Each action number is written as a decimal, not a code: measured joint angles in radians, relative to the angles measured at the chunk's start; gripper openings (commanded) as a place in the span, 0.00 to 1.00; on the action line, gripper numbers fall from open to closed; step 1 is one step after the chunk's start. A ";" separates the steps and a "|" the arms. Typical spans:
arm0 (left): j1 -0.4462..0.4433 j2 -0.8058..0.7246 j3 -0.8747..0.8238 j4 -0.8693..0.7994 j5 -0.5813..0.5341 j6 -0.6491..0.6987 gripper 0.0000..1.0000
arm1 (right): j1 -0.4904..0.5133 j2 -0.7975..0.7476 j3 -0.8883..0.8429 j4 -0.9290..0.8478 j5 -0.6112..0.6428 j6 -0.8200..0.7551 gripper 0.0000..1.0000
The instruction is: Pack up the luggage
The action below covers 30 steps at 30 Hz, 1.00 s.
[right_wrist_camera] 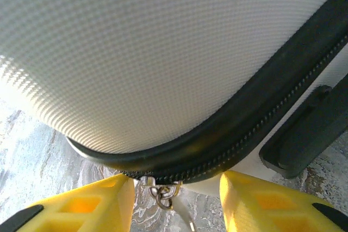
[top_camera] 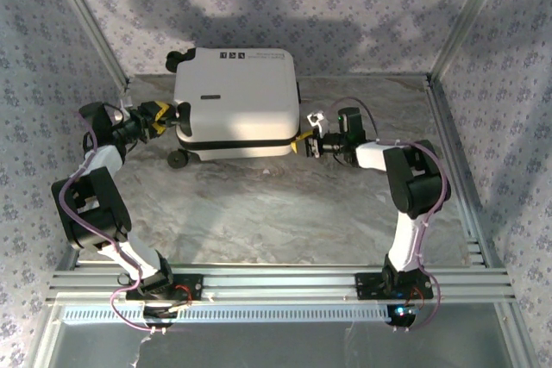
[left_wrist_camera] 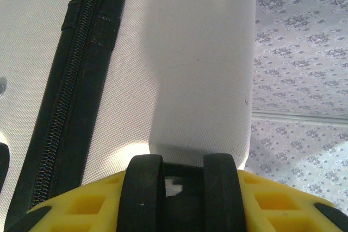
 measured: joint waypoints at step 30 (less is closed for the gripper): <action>0.002 0.000 0.000 -0.001 0.005 0.007 0.03 | 0.122 -0.184 -0.250 0.156 0.368 0.070 0.00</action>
